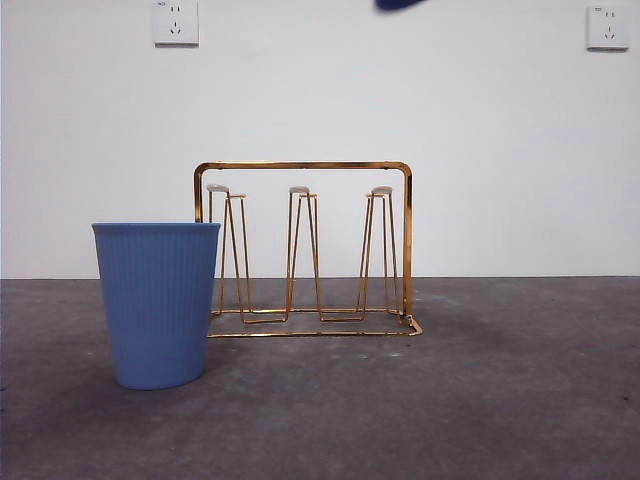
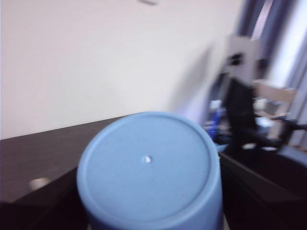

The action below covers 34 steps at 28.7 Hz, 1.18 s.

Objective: Pick up cup 1,put cup 1 in the cup rack,pick up cup 2,put cup 2 in the cup rack

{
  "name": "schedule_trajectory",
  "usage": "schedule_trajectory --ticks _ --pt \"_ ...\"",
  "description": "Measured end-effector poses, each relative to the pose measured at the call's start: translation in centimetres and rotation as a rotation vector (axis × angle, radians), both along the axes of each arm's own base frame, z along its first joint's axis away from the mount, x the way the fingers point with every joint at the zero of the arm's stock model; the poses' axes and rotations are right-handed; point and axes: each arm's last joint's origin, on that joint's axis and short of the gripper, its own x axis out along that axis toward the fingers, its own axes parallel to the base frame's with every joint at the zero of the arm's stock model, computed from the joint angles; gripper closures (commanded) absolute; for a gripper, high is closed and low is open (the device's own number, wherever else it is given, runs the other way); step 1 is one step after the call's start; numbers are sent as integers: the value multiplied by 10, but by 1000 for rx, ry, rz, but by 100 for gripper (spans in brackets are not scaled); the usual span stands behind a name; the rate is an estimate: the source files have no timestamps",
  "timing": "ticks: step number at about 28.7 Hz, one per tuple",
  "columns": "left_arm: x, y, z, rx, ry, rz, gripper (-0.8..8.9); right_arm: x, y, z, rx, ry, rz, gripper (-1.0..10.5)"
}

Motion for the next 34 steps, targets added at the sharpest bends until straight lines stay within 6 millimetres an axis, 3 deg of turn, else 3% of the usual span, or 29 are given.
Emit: schedule_trajectory --ticks 8,16,34 --pt "28 -32 -30 127 35 104 820 0 0 -2 -13 15 0 690" --pt "56 -62 -21 237 34 228 820 -1 0 -4 -29 32 0 690" --pt "101 -55 -52 289 104 323 820 -1 0 -4 -37 30 2 691"
